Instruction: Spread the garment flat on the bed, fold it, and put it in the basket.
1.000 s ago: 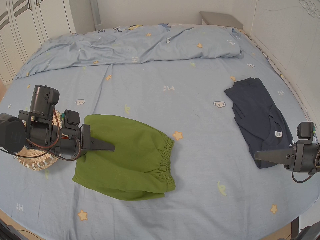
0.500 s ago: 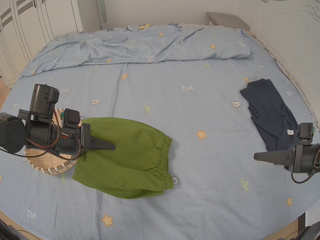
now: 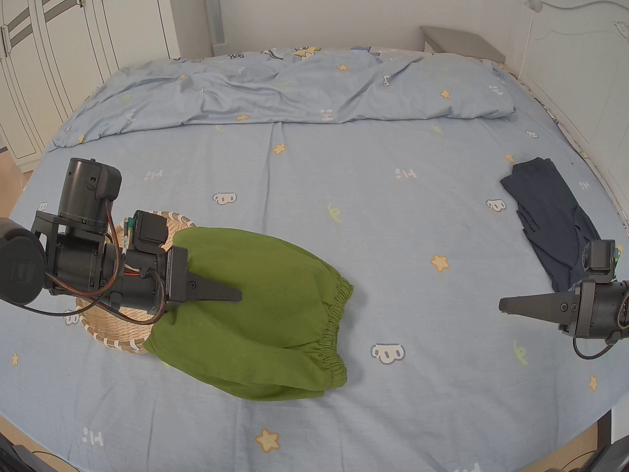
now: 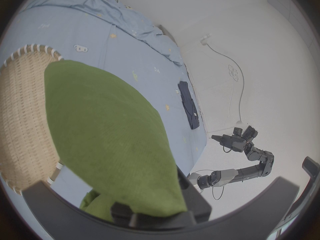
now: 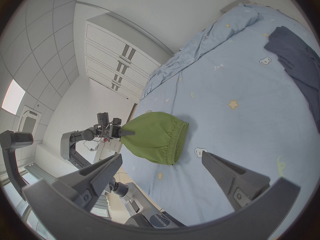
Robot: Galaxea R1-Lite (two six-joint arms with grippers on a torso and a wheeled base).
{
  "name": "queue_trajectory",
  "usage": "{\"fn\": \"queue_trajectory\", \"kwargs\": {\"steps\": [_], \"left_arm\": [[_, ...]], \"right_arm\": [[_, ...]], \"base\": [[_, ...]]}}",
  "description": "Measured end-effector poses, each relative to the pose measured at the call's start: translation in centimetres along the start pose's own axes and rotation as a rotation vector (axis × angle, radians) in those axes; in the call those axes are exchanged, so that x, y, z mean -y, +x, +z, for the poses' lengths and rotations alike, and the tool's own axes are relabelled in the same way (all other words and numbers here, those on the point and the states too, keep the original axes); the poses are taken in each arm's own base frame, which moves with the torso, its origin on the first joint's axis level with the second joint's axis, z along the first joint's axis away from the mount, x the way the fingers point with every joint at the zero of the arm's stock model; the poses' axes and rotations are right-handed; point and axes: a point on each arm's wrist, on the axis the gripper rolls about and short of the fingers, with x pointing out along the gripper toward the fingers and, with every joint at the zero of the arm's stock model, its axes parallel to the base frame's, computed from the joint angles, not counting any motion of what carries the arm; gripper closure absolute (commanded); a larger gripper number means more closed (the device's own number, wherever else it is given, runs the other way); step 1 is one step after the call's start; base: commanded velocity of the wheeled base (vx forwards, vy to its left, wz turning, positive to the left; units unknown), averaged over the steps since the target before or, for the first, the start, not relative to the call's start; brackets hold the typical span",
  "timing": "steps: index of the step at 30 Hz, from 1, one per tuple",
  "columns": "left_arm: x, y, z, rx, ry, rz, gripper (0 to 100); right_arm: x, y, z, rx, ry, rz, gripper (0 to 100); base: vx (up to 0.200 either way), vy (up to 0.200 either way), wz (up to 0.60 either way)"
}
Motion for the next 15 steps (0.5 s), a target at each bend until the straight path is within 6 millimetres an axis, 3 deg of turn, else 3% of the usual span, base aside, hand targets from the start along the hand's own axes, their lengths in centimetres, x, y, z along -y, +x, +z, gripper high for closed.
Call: {"fn": "queue_trajectory", "kwargs": {"steps": [8, 15], "left_arm": [[2.5, -0.8, 0.5, -0.068, 0.102, -0.01, 100], [4.8, -0.4, 2.6, -0.06, 0.202, -0.05, 100]], "right_arm": [[-0.1, 0.2, -0.2, -0.007, -0.006, -0.001, 0], [-0.3, 0.3, -0.3, -0.004, -0.015, -0.016, 0]], "base": [[0.0, 0.0, 0.0], [0.0, 0.0, 0.0]]}}
